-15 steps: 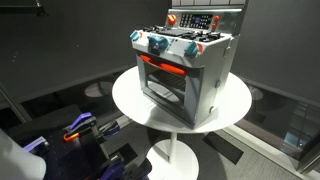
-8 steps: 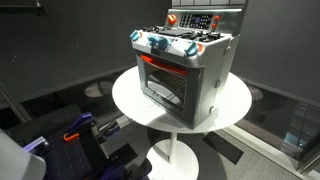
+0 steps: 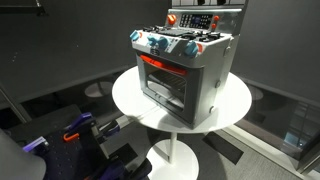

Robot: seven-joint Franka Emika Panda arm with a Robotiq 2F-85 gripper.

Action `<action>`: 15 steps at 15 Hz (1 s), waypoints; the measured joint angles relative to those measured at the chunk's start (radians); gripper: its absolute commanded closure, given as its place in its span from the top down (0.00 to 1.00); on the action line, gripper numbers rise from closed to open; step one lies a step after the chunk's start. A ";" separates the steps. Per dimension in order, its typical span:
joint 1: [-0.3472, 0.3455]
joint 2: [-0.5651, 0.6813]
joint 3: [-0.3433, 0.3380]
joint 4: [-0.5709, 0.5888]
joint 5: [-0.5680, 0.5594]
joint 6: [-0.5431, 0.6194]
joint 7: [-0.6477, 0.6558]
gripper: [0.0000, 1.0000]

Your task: Press the top button on the right side of the stove

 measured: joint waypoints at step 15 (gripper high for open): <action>0.001 0.056 -0.007 0.028 0.000 0.118 0.005 1.00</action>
